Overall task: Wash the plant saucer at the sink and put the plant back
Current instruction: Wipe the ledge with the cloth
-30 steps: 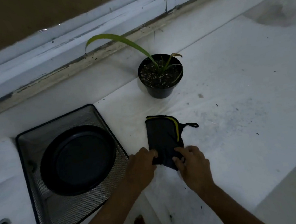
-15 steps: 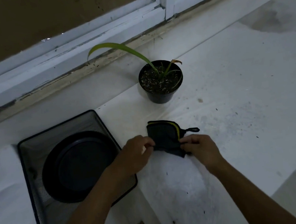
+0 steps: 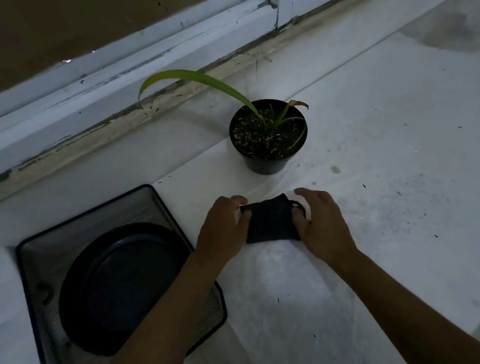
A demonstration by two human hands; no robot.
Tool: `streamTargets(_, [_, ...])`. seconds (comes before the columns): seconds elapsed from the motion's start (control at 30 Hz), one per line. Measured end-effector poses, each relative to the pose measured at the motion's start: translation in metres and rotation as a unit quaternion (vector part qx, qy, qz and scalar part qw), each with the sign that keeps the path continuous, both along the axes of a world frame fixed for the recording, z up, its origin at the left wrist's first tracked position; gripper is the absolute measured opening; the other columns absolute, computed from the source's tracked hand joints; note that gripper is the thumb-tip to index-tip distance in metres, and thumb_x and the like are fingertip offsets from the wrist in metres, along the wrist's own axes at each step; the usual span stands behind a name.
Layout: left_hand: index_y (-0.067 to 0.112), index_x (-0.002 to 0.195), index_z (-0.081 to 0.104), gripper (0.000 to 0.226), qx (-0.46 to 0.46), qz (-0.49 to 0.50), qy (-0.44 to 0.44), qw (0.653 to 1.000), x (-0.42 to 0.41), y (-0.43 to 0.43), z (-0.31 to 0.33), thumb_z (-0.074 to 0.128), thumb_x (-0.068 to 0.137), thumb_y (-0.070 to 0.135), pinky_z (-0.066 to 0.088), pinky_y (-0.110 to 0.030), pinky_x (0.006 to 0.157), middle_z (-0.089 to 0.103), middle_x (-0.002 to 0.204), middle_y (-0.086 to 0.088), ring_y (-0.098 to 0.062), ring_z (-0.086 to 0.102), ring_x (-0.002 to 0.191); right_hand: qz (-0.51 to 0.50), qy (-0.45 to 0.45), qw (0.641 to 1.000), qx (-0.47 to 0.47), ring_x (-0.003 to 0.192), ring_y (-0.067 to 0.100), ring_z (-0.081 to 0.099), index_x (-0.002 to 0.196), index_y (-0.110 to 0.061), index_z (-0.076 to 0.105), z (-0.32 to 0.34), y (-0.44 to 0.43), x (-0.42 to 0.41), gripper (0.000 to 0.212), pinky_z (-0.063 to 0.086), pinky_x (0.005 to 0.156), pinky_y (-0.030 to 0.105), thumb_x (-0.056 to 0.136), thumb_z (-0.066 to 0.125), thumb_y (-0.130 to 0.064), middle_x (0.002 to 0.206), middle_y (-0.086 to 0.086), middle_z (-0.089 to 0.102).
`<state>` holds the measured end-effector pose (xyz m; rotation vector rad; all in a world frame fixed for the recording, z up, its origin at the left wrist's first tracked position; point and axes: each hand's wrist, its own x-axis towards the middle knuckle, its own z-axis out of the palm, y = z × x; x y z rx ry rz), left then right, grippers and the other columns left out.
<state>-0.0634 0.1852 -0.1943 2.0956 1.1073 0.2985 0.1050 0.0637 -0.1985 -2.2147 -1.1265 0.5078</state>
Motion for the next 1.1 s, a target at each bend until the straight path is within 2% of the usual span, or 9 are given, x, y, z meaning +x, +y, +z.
streamTargets(0.1, [0.018,0.14,0.051,0.052,0.028,-0.101,0.082,0.991,-0.009,-0.024,-0.006,0.062,0.093,0.036,0.041,-0.04,0.103,0.043,0.139,-0.009,-0.024,0.043,0.123,0.146,-0.156,0.974,-0.069,0.12,0.037,0.05,0.139,-0.023,0.052,-0.007,-0.018,-0.013,0.053,0.046,0.095,0.046,0.09,0.061,-0.041,0.145,0.015,0.045])
streamTargets(0.23, [0.023,0.145,0.045,0.047,0.076,-0.154,0.169,0.971,-0.014,-0.033,-0.021,0.052,0.099,0.031,0.036,-0.04,0.105,0.037,0.151,-0.006,-0.025,0.036,0.131,0.171,-0.212,0.955,-0.118,0.118,0.037,0.056,0.135,-0.026,0.058,-0.019,-0.028,-0.013,0.054,0.048,0.09,0.05,0.084,0.072,-0.04,0.141,0.016,0.052])
streamTargets(0.37, [0.024,0.134,0.059,0.035,0.15,-0.157,0.199,0.956,-0.013,-0.032,-0.022,0.048,0.101,0.028,0.038,-0.037,0.094,0.058,0.136,-0.002,-0.025,0.049,0.122,0.198,-0.213,0.954,-0.077,0.108,0.038,0.064,0.126,-0.015,0.066,-0.027,-0.022,-0.009,0.042,0.054,0.083,0.049,0.086,0.074,-0.024,0.132,0.022,0.06])
streamTargets(0.47, [0.025,0.098,0.078,0.016,0.218,-0.118,0.215,0.944,-0.02,-0.042,-0.008,0.07,0.084,0.022,0.045,-0.04,0.079,0.072,0.099,0.003,-0.022,0.063,0.097,0.234,-0.228,0.943,-0.054,0.121,0.038,0.058,0.13,-0.015,0.063,-0.03,-0.017,-0.016,0.042,0.052,0.089,0.049,0.09,0.069,-0.023,0.137,0.02,0.056])
streamTargets(0.53, [0.023,0.087,0.079,0.011,0.235,-0.097,0.247,0.935,-0.03,-0.052,-0.005,0.076,0.076,0.026,0.05,-0.046,0.082,0.073,0.1,0.002,-0.024,0.065,0.101,0.271,-0.253,0.928,-0.042,0.129,0.039,0.051,0.131,-0.017,0.062,-0.029,-0.013,-0.021,0.044,0.048,0.096,0.053,0.089,0.069,-0.025,0.139,0.017,0.055])
streamTargets(0.73, [0.023,0.114,0.074,0.047,0.21,-0.064,0.349,0.911,-0.062,-0.064,-0.005,0.08,0.073,0.044,0.05,-0.059,0.084,0.067,0.127,-0.003,-0.033,0.06,0.12,0.339,-0.325,0.883,-0.02,0.135,0.041,0.043,0.133,-0.021,0.061,-0.029,0.014,-0.033,0.043,0.041,0.102,0.061,0.096,0.043,-0.035,0.142,0.012,0.053])
streamTargets(0.83, [0.023,0.132,0.061,0.049,0.195,-0.038,0.367,0.909,-0.068,-0.052,-0.009,0.056,0.091,0.051,0.038,-0.064,0.097,0.056,0.142,-0.001,-0.035,0.046,0.135,0.348,-0.319,0.881,-0.025,0.135,0.042,0.042,0.135,-0.021,0.058,-0.033,0.037,-0.04,0.046,0.04,0.102,0.061,0.096,0.04,-0.036,0.143,0.012,0.052])
streamTargets(0.97, [0.025,0.152,0.029,0.059,0.164,-0.022,0.383,0.909,-0.073,-0.011,-0.017,0.017,0.102,0.053,0.003,-0.062,0.106,0.02,0.162,0.001,-0.033,0.009,0.149,0.354,-0.314,0.881,-0.017,0.134,0.045,0.042,0.136,-0.02,0.058,-0.038,0.08,-0.052,0.044,0.038,0.103,0.064,0.096,0.049,-0.036,0.143,0.013,0.052])
streamTargets(1.1, [0.026,0.155,0.016,0.062,0.162,-0.02,0.407,0.899,-0.085,0.041,-0.016,0.013,0.101,0.056,0.004,-0.063,0.108,0.008,0.164,0.004,-0.033,0.003,0.149,0.362,-0.286,0.886,-0.055,0.144,0.043,0.024,0.147,-0.022,0.042,-0.04,0.137,-0.067,0.05,0.019,0.114,0.061,0.099,0.052,-0.032,0.155,0.013,0.035])
